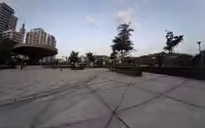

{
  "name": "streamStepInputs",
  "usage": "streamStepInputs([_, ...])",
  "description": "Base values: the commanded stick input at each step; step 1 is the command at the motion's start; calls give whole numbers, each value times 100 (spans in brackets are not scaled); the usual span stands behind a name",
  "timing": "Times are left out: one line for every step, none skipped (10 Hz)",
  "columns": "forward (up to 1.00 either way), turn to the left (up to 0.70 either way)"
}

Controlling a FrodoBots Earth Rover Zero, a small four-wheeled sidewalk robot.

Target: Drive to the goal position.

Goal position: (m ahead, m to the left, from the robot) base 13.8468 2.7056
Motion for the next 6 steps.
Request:
streamStepInputs([100,0])
streamStepInputs([100,0])
streamStepInputs([100,0])
streamStepInputs([100,0])
streamStepInputs([100,0])
streamStepInputs([100,0])
